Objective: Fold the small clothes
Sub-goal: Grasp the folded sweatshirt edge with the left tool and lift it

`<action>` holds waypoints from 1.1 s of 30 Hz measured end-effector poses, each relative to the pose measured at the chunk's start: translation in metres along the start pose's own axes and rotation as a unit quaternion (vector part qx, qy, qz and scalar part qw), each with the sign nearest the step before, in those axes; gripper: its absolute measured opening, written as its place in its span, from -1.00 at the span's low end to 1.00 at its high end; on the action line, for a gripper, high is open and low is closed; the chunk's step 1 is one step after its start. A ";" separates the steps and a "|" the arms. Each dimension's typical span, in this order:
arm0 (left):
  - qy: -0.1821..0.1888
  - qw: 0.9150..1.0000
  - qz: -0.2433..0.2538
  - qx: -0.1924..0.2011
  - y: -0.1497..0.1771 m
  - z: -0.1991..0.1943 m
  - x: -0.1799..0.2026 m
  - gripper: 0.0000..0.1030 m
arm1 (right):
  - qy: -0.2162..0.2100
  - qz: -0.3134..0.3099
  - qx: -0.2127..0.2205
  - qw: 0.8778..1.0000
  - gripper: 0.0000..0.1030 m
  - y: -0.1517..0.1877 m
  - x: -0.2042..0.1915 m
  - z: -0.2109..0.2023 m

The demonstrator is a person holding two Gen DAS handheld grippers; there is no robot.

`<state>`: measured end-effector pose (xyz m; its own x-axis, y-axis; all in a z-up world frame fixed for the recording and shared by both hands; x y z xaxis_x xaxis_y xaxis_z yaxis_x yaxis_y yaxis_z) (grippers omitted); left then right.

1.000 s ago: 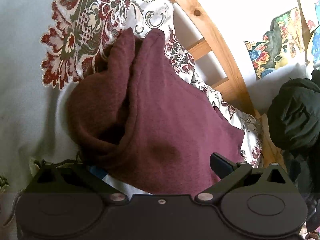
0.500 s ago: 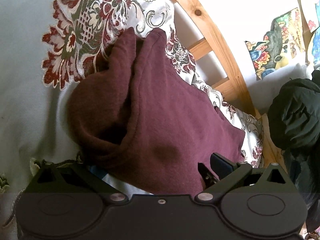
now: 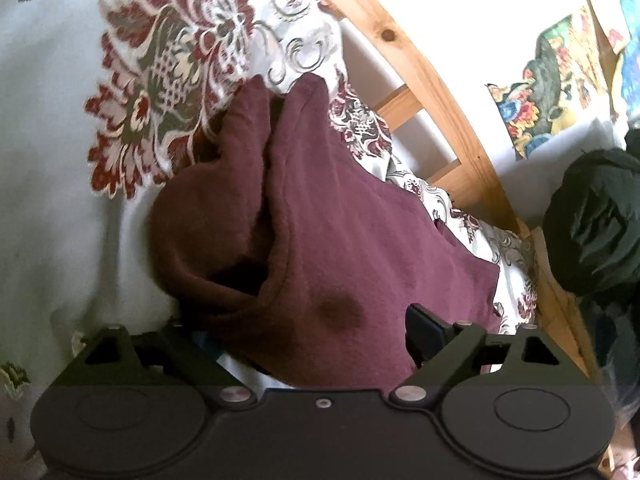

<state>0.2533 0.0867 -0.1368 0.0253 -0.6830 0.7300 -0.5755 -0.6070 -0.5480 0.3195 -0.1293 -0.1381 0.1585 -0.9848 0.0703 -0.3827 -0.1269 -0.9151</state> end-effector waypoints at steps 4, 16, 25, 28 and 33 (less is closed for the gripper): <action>-0.001 1.000 0.012 0.013 -0.004 0.003 -0.004 0.73 | -0.001 -0.001 0.001 1.000 0.99 0.000 -0.001 0.000; -0.075 0.996 -0.029 0.049 -0.009 -0.007 -0.024 -0.17 | -0.011 0.006 0.003 1.000 0.99 0.000 -0.001 -0.001; -0.068 0.990 0.069 0.099 -0.026 -0.017 0.036 -0.65 | -0.055 0.101 0.013 0.993 0.99 -0.001 0.043 -0.032; -0.039 0.985 0.131 0.109 -0.035 -0.010 0.076 -0.67 | -0.042 0.136 0.000 0.990 0.99 0.014 0.069 -0.046; 0.027 0.967 0.237 0.085 -0.032 0.025 0.156 -0.70 | -0.068 0.153 -0.002 0.986 0.99 0.036 0.079 -0.069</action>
<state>0.2963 -0.0108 -0.0160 -0.2546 -0.8817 0.3972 -0.3693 -0.2910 -0.8826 0.2555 -0.2200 -0.1378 0.1564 -0.9519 -0.2633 -0.4351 0.1730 -0.8836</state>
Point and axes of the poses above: each gripper's, at about its wrist camera, not at the fingertips, and z roughly the way its jaws point, x to its right, y to its underside, the point moved 9 cm from there along z, roughly the way its jaws point, and after that the axes turned 2 degrees about y, right-handed, at the moved point
